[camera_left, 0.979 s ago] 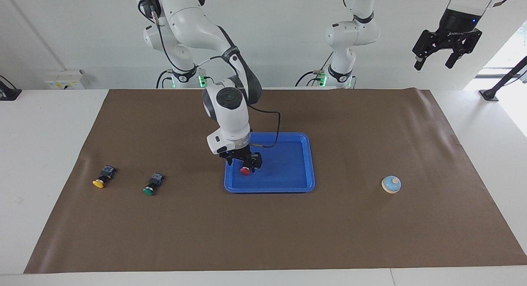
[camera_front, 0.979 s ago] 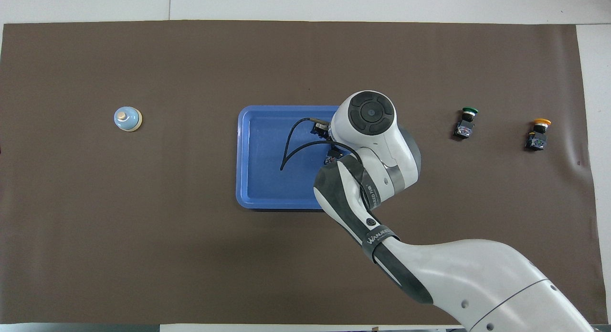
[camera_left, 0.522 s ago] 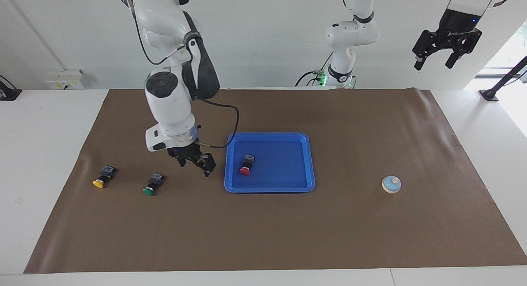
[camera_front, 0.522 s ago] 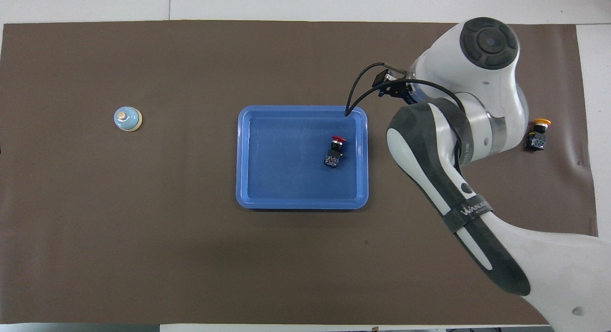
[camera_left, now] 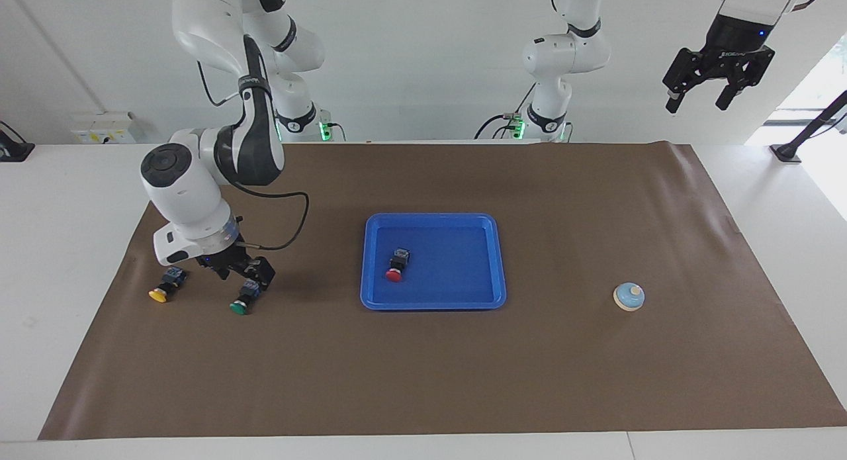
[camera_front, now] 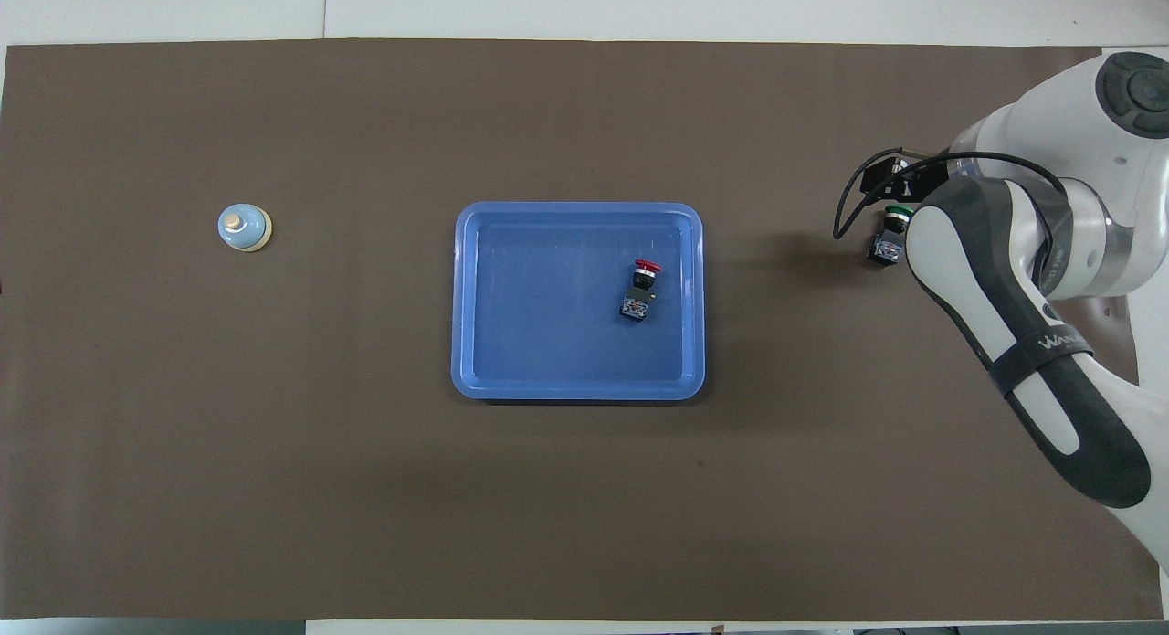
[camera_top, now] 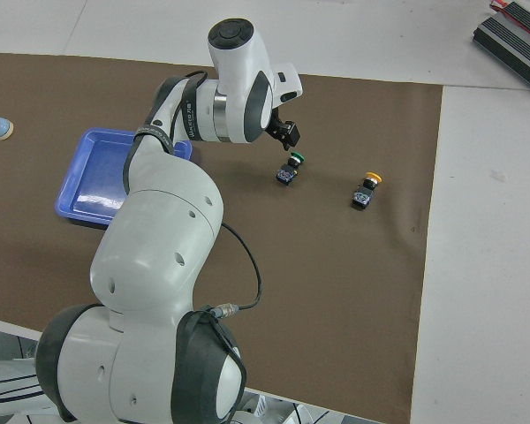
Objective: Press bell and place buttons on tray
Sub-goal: 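Release the red button and move the right gripper to the green button, then grasp the green button with the right gripper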
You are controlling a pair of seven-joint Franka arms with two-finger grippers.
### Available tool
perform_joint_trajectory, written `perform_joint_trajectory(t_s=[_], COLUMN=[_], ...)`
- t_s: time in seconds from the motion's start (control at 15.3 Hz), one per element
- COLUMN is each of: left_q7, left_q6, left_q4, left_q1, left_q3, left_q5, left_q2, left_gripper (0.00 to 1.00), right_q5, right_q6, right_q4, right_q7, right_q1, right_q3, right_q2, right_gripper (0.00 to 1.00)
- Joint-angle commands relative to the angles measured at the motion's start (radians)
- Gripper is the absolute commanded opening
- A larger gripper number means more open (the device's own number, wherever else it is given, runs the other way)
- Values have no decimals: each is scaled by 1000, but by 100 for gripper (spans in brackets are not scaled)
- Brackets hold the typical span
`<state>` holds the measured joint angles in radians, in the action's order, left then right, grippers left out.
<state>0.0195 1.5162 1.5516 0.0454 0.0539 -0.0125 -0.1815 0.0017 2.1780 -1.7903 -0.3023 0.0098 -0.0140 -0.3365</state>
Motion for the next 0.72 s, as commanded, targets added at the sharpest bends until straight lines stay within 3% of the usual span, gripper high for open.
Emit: perform_joint_trajectory(t_s=[0.0, 0.2, 0.65], left_q7=[7, 7, 7], left_q6=[-14, -14, -14], left_q4=[2, 2, 4], left_q1=[-4, -4, -4], left_q3=[-3, -3, -3], left_q5=[6, 6, 6], left_q2=[-7, -7, -7], left_gripper=[100, 100, 100], right_q5=[-9, -9, -11], right_q6=[127, 221, 278], right_q4=[-109, -149, -196], right_q7=[15, 35, 58], right_q1=[-8, -22, -39], right_q3=[11, 11, 12], right_q2=[11, -16, -24], right_gripper=[100, 100, 100])
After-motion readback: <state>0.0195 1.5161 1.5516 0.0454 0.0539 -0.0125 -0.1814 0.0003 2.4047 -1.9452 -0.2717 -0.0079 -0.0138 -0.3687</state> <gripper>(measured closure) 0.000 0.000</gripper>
